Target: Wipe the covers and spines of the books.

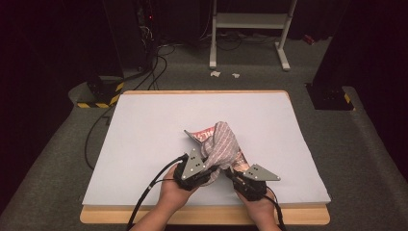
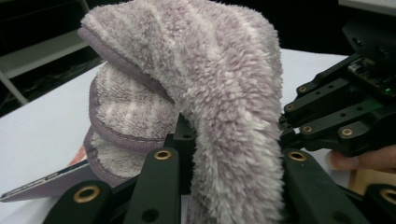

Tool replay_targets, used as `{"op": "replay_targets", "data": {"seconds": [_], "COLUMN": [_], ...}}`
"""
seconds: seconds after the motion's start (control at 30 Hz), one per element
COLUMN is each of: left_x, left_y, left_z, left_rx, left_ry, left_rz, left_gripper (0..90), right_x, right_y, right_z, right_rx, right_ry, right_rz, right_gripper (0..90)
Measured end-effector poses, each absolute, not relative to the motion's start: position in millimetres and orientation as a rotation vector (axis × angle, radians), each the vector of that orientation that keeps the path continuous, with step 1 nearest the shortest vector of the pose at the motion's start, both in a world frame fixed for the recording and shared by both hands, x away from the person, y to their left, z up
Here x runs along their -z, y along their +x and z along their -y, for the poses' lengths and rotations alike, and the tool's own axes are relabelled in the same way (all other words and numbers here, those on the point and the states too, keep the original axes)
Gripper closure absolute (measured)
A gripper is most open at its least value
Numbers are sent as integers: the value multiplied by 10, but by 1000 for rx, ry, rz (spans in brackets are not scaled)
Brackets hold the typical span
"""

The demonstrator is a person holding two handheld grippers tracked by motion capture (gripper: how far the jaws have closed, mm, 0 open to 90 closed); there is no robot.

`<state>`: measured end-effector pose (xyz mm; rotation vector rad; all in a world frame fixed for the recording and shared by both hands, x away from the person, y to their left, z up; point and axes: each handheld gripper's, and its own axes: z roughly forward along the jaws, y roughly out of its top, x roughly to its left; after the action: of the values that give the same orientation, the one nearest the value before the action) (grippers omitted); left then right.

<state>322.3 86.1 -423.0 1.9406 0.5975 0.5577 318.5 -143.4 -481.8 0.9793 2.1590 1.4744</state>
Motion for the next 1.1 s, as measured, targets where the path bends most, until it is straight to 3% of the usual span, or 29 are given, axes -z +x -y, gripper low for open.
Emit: {"op": "replay_targets", "data": {"seconds": [0.43,0.8,1.1], "left_x": [4448,4811,4819], "left_y": [3767,4514,4512], "left_z": [-1180,-1715,-1714], "left_rx": [-595,-696,-705], "left_ry": [1989,2040,2046], "left_rz": [-756,-1047,-1056], "left_gripper": [705,705,705], "right_x": [4806,4770,4773], "right_y": [3176,3173,3175], "right_z": [1417,1500,1516], "right_rx": [-1478,-1523,-1531], "right_ry": [980,991,985], "right_rz": [-2149,-2124,-2121], "right_gripper": [843,844,844]}}
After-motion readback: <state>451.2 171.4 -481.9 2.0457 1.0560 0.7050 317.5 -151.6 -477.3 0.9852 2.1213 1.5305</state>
